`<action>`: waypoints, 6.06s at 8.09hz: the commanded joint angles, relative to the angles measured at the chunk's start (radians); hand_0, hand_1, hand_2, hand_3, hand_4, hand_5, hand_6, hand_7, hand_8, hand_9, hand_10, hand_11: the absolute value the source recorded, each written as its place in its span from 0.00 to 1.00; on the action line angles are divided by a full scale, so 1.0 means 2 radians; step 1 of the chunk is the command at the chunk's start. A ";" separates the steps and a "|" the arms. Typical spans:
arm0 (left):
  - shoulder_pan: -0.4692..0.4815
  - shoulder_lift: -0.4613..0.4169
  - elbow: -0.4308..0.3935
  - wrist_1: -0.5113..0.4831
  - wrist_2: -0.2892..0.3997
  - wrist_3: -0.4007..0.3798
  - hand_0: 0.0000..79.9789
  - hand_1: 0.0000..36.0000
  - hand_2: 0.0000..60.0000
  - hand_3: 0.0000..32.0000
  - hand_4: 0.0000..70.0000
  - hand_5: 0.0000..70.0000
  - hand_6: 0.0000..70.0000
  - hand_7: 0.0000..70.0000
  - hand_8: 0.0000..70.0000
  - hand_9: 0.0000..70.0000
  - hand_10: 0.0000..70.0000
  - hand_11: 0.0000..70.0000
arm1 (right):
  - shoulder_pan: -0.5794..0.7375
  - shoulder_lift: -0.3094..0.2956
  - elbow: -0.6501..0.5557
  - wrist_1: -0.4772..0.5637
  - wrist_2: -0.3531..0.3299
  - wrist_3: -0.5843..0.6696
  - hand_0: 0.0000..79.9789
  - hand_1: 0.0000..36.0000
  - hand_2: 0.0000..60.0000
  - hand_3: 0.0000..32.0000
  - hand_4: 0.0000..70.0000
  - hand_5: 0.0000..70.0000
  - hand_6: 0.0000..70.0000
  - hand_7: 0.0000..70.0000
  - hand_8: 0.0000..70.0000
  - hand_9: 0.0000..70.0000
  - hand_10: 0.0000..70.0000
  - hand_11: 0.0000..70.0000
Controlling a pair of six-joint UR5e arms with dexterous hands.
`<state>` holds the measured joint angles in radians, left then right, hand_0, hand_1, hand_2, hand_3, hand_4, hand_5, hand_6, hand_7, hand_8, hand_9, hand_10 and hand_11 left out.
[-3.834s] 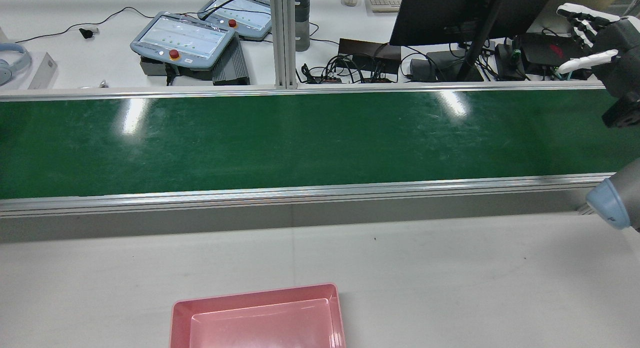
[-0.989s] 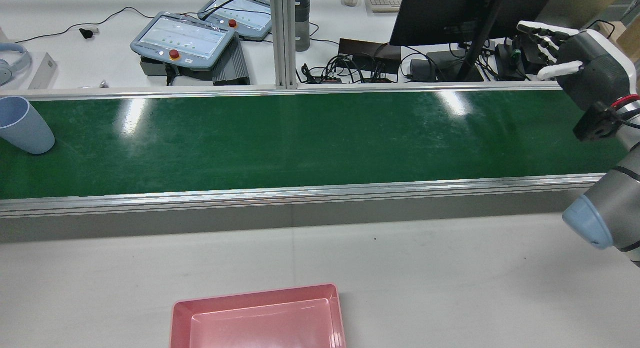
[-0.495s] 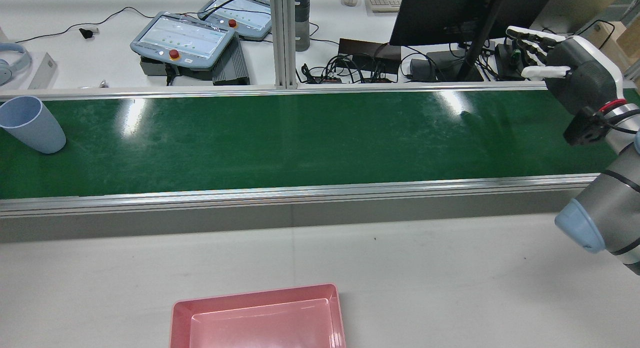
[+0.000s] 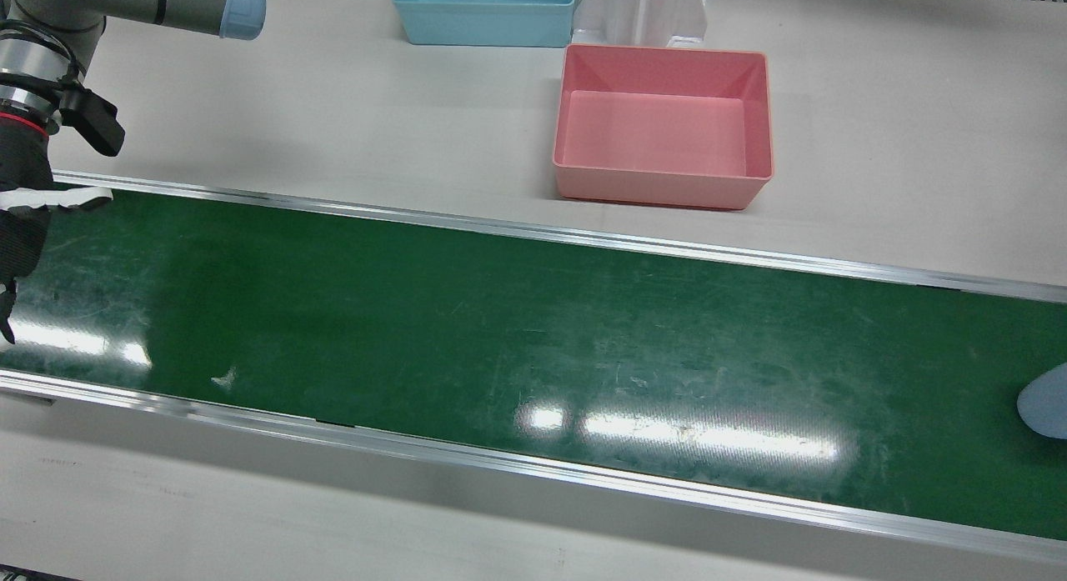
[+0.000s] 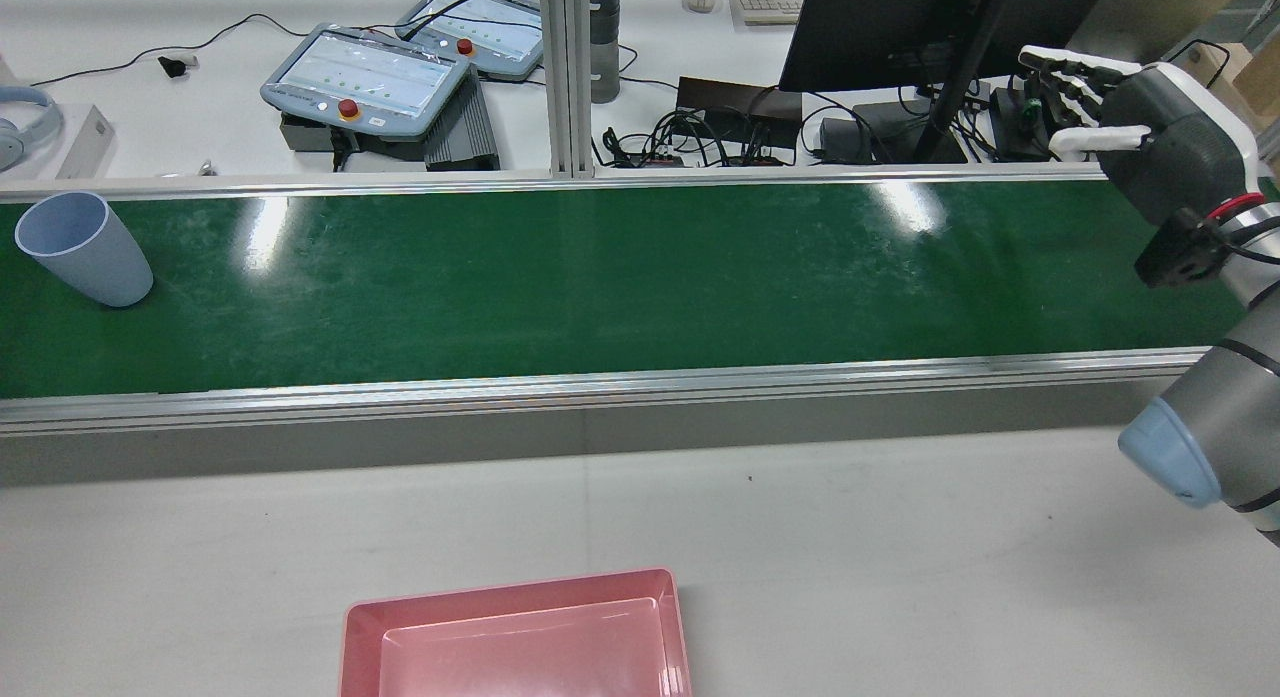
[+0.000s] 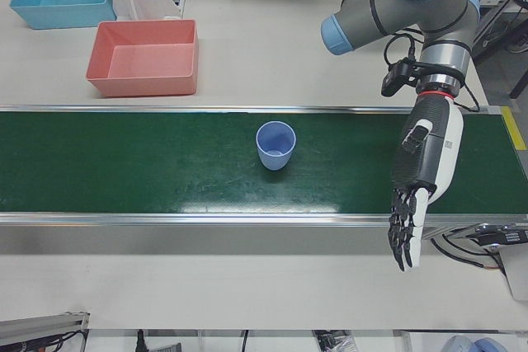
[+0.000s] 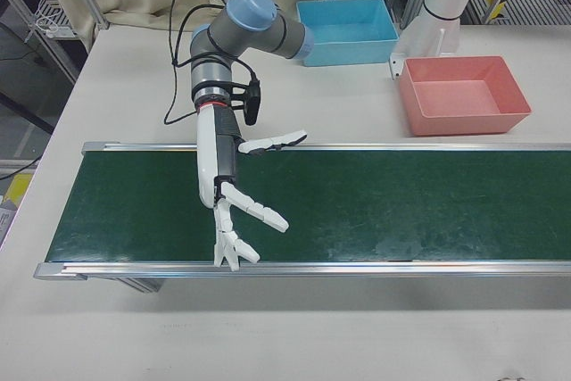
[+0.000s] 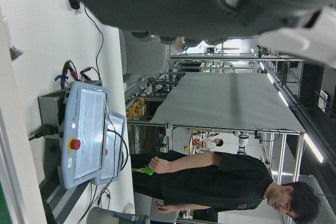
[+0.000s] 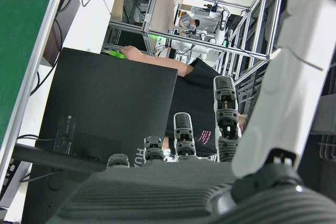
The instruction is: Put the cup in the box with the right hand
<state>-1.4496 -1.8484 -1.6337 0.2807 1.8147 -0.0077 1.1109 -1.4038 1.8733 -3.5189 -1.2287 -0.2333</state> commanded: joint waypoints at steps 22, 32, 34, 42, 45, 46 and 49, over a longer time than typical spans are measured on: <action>0.000 0.000 0.000 0.000 0.000 0.000 0.00 0.00 0.00 0.00 0.00 0.00 0.00 0.00 0.00 0.00 0.00 0.00 | -0.002 0.002 -0.012 0.008 0.005 -0.001 0.75 0.22 0.00 0.00 0.34 0.07 0.10 0.36 0.07 0.16 0.02 0.05; 0.000 0.000 0.000 0.000 0.000 0.000 0.00 0.00 0.00 0.00 0.00 0.00 0.00 0.00 0.00 0.00 0.00 0.00 | -0.045 -0.024 -0.012 0.052 0.088 -0.038 0.65 0.07 0.00 0.00 0.28 0.06 0.08 0.24 0.07 0.16 0.05 0.10; 0.000 0.000 0.000 0.000 0.000 0.000 0.00 0.00 0.00 0.00 0.00 0.00 0.00 0.00 0.00 0.00 0.00 0.00 | -0.046 -0.023 -0.013 0.052 0.087 -0.035 0.68 0.13 0.00 0.00 0.30 0.06 0.08 0.27 0.07 0.16 0.04 0.08; 0.000 0.000 0.000 0.000 0.000 0.000 0.00 0.00 0.00 0.00 0.00 0.00 0.00 0.00 0.00 0.00 0.00 0.00 | -0.045 -0.024 -0.011 0.051 0.085 -0.031 0.72 0.20 0.00 0.00 0.30 0.07 0.09 0.28 0.07 0.16 0.04 0.07; 0.000 0.000 0.000 0.000 0.000 0.000 0.00 0.00 0.00 0.00 0.00 0.00 0.00 0.00 0.00 0.00 0.00 0.00 | -0.045 -0.024 -0.012 0.051 0.084 -0.031 0.71 0.23 0.00 0.00 0.28 0.07 0.09 0.28 0.07 0.16 0.03 0.07; 0.000 0.000 0.000 0.000 0.000 0.000 0.00 0.00 0.00 0.00 0.00 0.00 0.00 0.00 0.00 0.00 0.00 0.00 | -0.045 -0.024 -0.012 0.051 0.085 -0.031 0.73 0.20 0.00 0.00 0.31 0.08 0.09 0.28 0.07 0.16 0.03 0.07; 0.000 0.000 0.000 0.000 0.000 0.000 0.00 0.00 0.00 0.00 0.00 0.00 0.00 0.00 0.00 0.00 0.00 0.00 | -0.045 -0.024 -0.012 0.052 0.085 -0.031 0.72 0.21 0.00 0.00 0.30 0.08 0.09 0.28 0.07 0.17 0.04 0.08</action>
<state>-1.4496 -1.8485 -1.6337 0.2807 1.8147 -0.0077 1.0201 -1.4522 1.8488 -3.4151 -1.0586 -0.2948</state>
